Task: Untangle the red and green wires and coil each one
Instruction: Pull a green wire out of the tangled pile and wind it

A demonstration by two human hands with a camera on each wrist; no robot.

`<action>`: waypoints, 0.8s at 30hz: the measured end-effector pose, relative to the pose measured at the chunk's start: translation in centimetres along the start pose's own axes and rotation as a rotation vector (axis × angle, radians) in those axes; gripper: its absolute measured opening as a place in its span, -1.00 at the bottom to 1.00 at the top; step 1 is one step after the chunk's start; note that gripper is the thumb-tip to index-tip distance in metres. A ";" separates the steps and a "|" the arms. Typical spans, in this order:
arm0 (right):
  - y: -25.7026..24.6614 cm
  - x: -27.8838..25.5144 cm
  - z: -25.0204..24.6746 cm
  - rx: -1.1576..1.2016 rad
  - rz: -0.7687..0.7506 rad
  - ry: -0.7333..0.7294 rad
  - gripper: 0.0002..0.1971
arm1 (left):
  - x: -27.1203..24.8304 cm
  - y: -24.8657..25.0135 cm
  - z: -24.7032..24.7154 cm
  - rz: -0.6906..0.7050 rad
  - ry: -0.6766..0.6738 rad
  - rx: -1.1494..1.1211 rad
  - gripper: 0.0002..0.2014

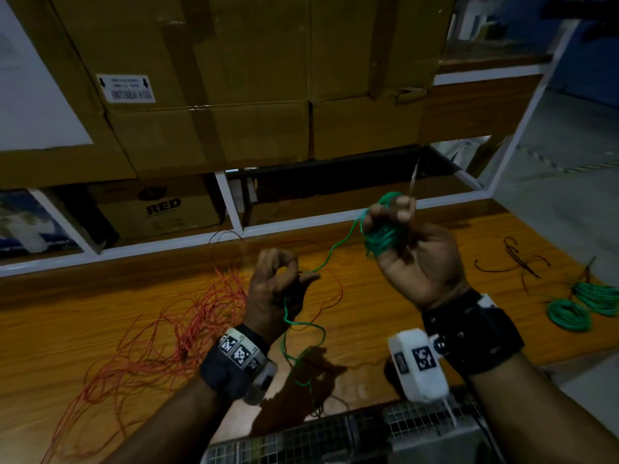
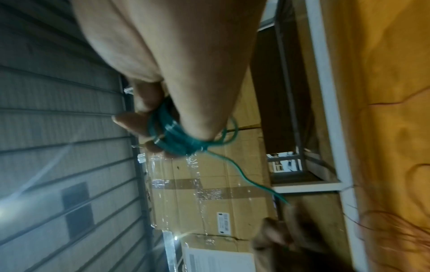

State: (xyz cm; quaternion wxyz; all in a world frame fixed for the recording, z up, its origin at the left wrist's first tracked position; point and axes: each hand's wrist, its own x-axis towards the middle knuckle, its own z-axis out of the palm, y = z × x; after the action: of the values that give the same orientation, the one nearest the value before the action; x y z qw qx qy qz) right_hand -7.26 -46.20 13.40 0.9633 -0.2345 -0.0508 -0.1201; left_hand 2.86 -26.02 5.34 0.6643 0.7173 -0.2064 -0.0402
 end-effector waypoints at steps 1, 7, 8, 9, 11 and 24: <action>-0.2 0.5 0.0 0.011 -0.059 0.037 -0.58 | -0.1 -0.7 0.1 0.095 -0.049 -0.038 -0.68; 0.2 4.4 -2.2 -0.643 -0.434 0.246 -0.74 | -1.6 -2.4 1.2 0.501 -0.245 0.385 -0.73; 0.6 4.7 -2.9 -0.964 -0.507 0.262 -0.68 | -2.0 -2.4 1.2 0.498 -0.290 0.433 -0.73; 1.0 5.0 -4.1 -1.318 -0.556 0.263 -0.65 | -2.2 -2.2 1.2 0.478 -0.330 0.437 -0.71; 1.5 5.4 -6.8 -1.912 -0.516 0.172 -0.71 | -2.3 -2.0 0.8 0.381 -0.396 0.437 -0.63; 3.3 0.1 -8.8 -2.441 0.287 -0.431 -0.66 | -1.8 0.7 -1.6 -0.484 -0.241 -0.341 -0.73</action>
State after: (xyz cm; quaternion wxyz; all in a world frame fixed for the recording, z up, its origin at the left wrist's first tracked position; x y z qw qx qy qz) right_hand -5.98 -47.42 4.21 0.0934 -0.9933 -0.0369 0.0580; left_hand 1.59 -23.89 5.85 0.7167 0.6142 -0.0970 -0.3157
